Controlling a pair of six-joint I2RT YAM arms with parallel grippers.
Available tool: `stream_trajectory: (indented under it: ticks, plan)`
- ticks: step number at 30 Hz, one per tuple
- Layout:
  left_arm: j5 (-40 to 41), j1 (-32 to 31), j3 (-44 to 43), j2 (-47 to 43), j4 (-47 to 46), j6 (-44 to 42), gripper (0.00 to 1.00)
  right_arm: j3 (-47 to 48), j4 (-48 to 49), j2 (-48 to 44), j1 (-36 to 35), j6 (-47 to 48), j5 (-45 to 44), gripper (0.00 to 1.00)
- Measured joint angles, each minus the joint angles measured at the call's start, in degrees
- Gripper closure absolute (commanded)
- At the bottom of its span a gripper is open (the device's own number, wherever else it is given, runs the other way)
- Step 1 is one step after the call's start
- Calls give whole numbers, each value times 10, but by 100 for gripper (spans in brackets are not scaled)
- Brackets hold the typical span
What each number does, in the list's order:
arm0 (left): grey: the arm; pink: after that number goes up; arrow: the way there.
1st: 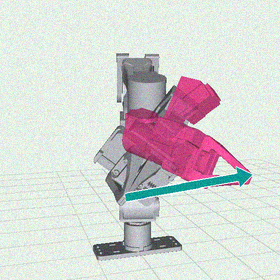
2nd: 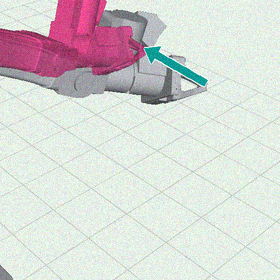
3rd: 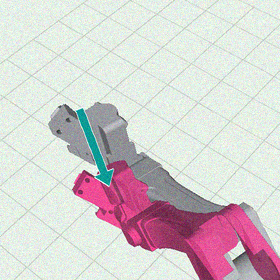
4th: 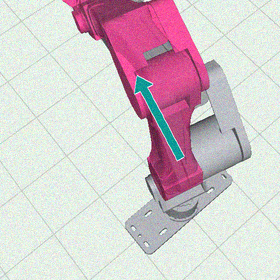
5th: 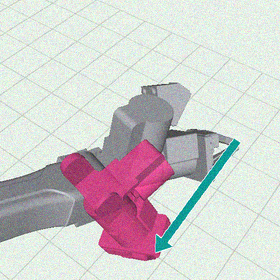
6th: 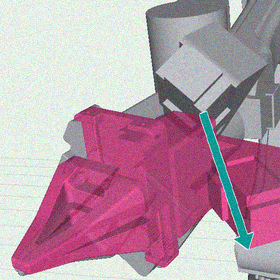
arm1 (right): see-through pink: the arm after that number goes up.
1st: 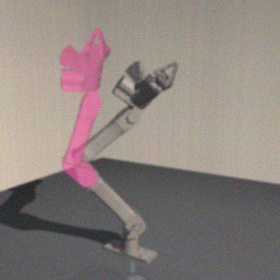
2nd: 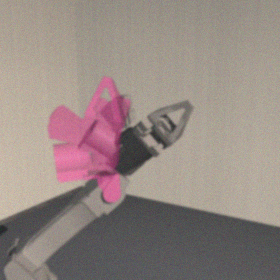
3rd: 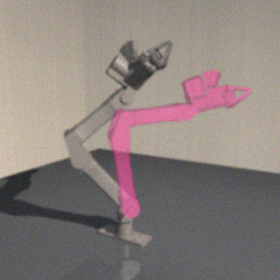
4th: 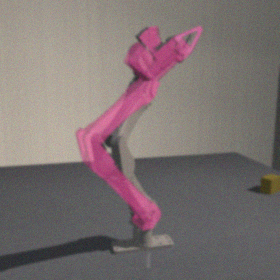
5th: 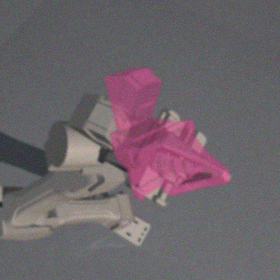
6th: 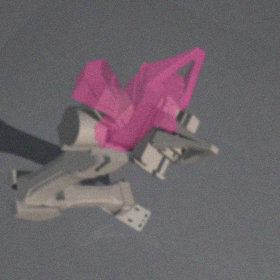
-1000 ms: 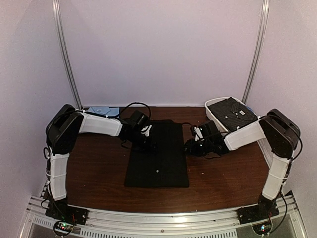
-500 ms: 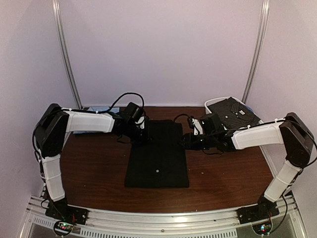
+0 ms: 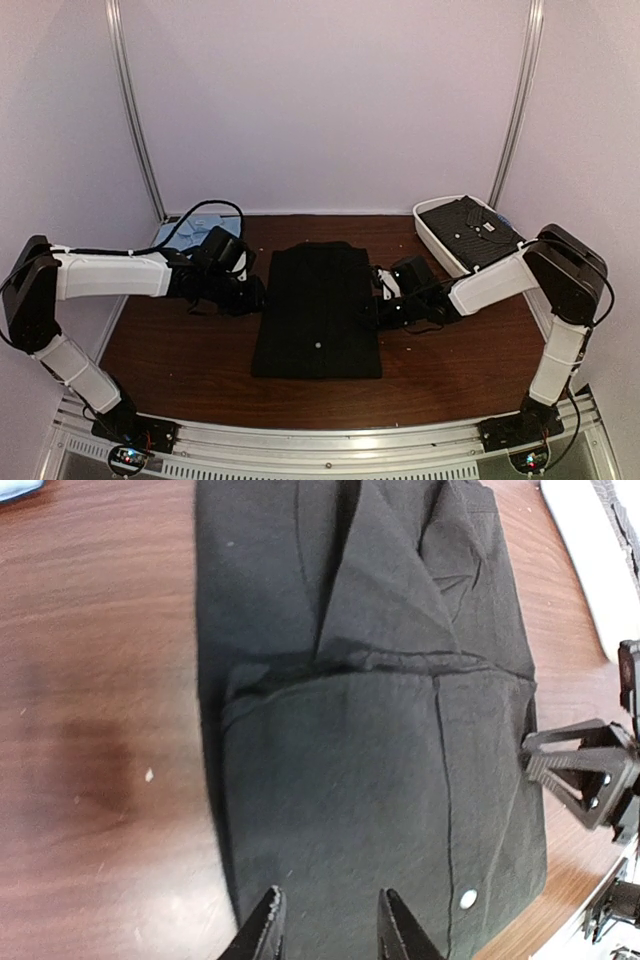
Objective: Fold and stack the long sleeve shirts
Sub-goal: Smooth out the 2/3-rectangle-folded shirt at the center of the board.
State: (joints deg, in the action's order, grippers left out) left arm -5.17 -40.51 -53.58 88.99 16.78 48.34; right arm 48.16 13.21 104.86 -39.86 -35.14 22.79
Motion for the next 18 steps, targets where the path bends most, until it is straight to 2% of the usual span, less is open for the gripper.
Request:
stream_trajectory:
  ticks: [6, 18]
  plan:
    - [2, 10, 36, -49, 9, -13, 67, -30, 15, -23, 3, -17, -14, 62]
    - [-36, 35, 115, -102, -11, -39, 64, -56, -105, -191, 4, -24, -89, 55]
